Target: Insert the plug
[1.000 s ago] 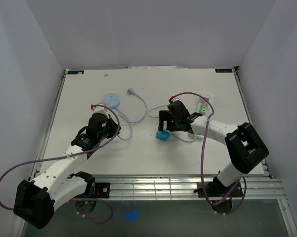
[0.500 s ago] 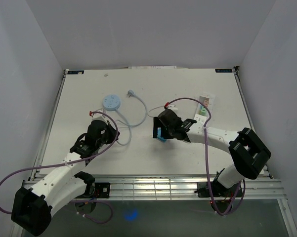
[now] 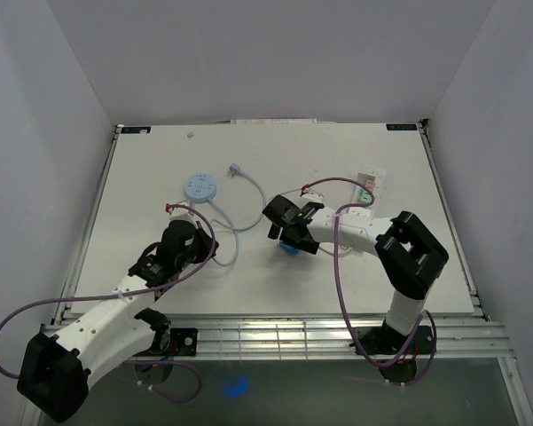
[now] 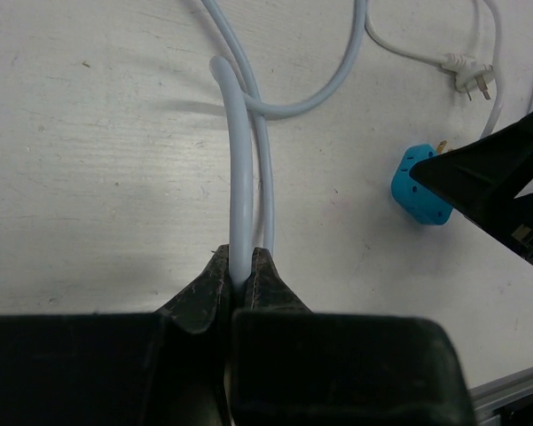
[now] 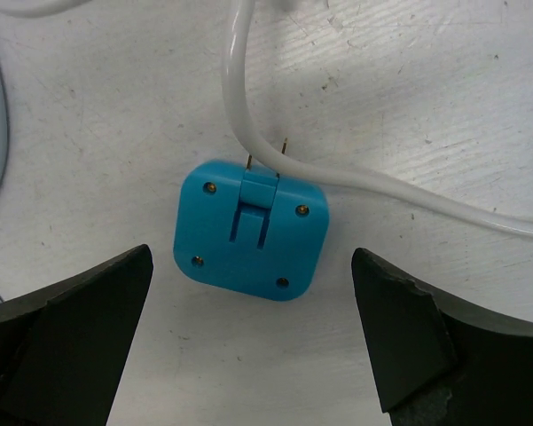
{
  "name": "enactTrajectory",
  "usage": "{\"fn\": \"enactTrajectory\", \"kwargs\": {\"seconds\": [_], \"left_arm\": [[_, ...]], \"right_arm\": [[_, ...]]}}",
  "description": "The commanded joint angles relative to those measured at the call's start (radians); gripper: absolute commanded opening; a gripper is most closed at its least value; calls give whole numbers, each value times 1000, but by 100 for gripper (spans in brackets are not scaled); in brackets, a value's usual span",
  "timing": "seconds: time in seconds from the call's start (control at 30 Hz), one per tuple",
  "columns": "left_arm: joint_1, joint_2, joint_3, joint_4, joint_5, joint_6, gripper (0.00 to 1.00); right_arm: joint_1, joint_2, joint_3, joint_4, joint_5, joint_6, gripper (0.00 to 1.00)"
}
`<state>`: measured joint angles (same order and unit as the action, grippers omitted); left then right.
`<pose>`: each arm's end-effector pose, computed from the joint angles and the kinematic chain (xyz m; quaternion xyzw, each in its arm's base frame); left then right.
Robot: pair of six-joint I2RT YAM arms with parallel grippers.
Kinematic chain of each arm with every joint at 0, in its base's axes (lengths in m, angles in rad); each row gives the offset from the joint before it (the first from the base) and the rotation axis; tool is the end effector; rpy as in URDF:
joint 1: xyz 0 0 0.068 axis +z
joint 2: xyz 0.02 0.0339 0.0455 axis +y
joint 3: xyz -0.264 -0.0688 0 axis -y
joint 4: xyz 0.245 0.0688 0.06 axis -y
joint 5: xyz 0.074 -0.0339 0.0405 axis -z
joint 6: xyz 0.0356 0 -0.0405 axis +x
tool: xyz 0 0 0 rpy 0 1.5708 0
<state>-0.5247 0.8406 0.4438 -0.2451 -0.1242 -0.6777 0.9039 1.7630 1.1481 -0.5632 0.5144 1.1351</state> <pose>0.1585 -0.0867 0.2054 -0.0959 0.8876 -0.2071 0.4001 0.2274 0.2605 0.1833 0.1587 0.9365 0.0300 0.3113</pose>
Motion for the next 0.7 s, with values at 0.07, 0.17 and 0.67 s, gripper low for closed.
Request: {"fn": "enactTrajectory", "kwargs": {"seconds": [0.07,0.17,0.67], "left_arm": [[-40,11,61,6,-25,7,0],[-72,12,64,1,-38,6,0],[-253,41,101,-49,-139,-39,0]], "right_arm": [[4,32,68,-107,76,129,98],[6,56,90,-122,99,150,97],[6,23,-31,-57,67,91,39]]}}
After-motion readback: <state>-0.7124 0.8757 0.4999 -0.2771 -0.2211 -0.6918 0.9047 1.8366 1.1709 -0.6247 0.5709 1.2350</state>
